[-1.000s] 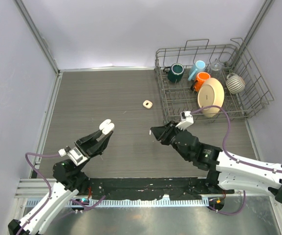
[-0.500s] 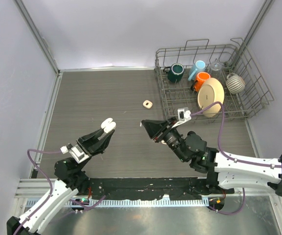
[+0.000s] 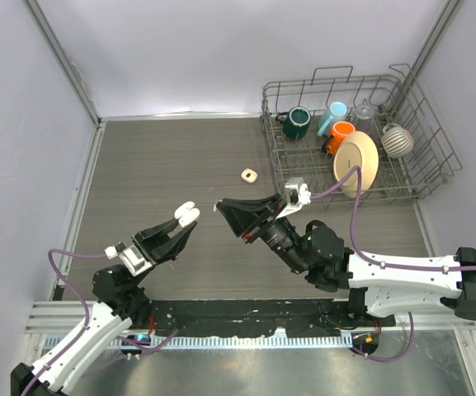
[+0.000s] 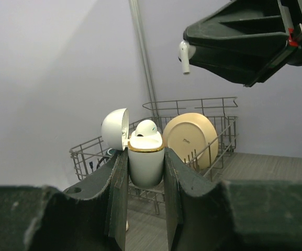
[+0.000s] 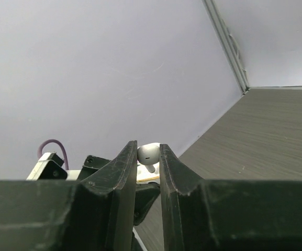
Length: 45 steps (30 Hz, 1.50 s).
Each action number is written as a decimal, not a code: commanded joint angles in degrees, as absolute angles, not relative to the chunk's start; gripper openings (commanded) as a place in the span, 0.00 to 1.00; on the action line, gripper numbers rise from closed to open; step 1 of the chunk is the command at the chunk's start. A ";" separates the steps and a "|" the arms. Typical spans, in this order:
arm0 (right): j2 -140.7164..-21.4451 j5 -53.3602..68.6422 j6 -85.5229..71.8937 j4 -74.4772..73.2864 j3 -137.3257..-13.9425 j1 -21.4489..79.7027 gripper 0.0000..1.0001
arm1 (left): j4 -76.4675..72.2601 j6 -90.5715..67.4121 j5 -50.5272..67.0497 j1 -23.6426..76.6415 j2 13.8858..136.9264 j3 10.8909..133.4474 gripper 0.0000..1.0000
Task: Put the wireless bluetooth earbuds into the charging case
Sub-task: Place the earbud in the charging case.
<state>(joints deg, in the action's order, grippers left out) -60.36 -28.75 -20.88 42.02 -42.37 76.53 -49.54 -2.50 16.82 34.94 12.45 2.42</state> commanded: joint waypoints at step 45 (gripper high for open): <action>-72.25 -27.51 -12.83 35.95 -54.41 80.86 0.01 | -54.93 -3.34 23.20 35.16 15.21 -1.14 0.00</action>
